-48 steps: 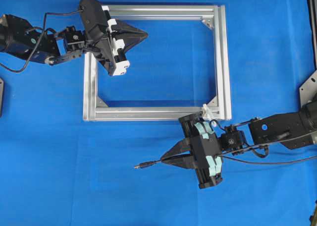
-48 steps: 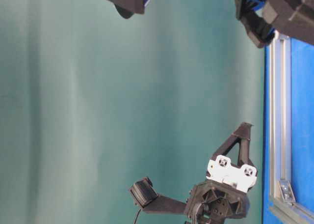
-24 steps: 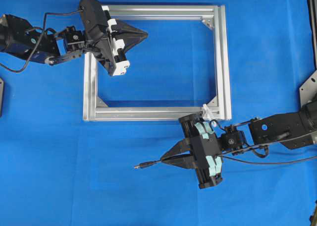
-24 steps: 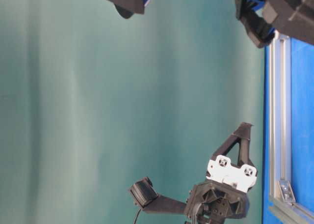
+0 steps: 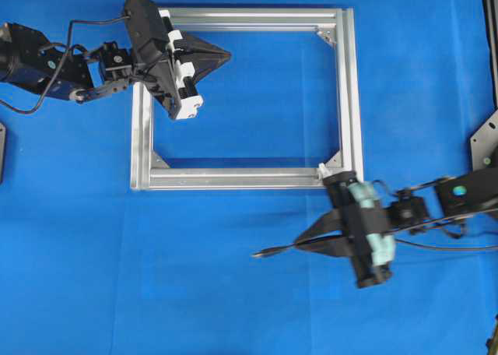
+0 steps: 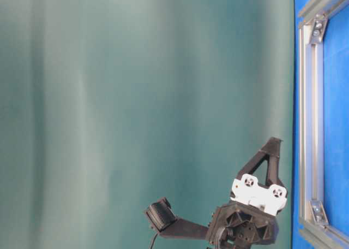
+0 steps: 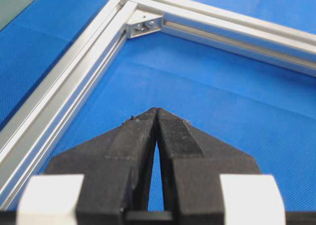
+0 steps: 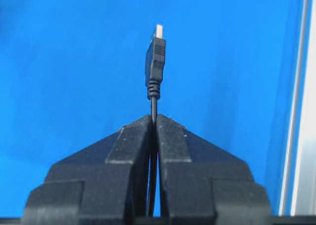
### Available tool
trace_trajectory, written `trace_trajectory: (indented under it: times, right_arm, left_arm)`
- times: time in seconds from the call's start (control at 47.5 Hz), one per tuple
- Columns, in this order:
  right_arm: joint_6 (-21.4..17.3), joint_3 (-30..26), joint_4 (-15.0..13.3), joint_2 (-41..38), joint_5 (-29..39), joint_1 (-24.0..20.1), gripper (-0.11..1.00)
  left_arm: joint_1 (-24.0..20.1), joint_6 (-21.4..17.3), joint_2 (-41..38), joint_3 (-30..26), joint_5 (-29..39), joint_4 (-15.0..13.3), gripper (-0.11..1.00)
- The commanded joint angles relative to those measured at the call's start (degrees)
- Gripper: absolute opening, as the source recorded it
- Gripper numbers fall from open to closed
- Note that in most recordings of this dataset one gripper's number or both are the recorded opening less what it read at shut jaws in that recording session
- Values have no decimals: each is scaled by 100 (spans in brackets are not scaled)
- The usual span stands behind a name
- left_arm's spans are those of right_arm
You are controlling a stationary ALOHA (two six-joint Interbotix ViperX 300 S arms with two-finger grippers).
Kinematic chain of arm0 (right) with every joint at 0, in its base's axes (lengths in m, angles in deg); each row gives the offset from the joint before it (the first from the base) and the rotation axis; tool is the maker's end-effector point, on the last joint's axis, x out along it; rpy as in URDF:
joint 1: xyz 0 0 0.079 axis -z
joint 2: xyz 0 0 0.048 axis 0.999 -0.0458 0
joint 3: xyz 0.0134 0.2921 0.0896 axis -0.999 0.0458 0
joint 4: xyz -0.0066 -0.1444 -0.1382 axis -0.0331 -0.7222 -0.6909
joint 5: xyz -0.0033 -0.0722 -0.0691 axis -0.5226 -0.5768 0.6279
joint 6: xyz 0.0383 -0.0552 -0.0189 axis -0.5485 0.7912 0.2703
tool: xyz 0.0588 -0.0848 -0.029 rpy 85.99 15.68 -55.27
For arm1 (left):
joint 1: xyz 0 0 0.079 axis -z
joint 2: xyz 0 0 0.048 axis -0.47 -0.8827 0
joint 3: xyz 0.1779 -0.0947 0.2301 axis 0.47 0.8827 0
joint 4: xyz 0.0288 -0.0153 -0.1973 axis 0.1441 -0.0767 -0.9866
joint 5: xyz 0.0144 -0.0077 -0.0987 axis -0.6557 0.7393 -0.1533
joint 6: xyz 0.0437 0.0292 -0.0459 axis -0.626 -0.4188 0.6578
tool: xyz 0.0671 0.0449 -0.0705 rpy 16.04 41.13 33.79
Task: Insert the wire through the string loop located on the right side.
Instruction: 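Lift the cable and swing the right gripper rightward, aligning plug with loop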
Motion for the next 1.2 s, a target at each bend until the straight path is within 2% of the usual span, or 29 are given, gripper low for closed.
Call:
trace_trajectory:
  times: [0.0, 0.231, 0.421, 0.568, 0.694, 0.989, 1.178]
  right_arm:
    - [-9, 448, 149, 598, -18, -62, -4]
    - [-9, 1556, 246, 1969, 202, -79, -4]
    - [0, 2039, 246, 3094, 1002, -79, -4]
    - [0, 2250, 246, 3665, 1477, -53, -4]
    - [0, 2417, 246, 3920, 1635, 44, -4]
    - [26, 2505, 229, 3885, 1503, 299, -4]
    - [44, 2531, 211, 3876, 1494, 888, -4]
  left_arm:
    - [-9, 0, 185, -44, -26, 18, 0]
    - [-9, 9, 185, -35, -26, 9, 0]
    - [-9, 9, 185, -35, -26, 9, 0]
    - [-9, 9, 185, -35, -26, 9, 0]
    - [-9, 9, 185, -35, -26, 18, 0]
    - [-9, 9, 185, -53, -26, 18, 0]
    - [-9, 9, 185, -62, -26, 18, 0]
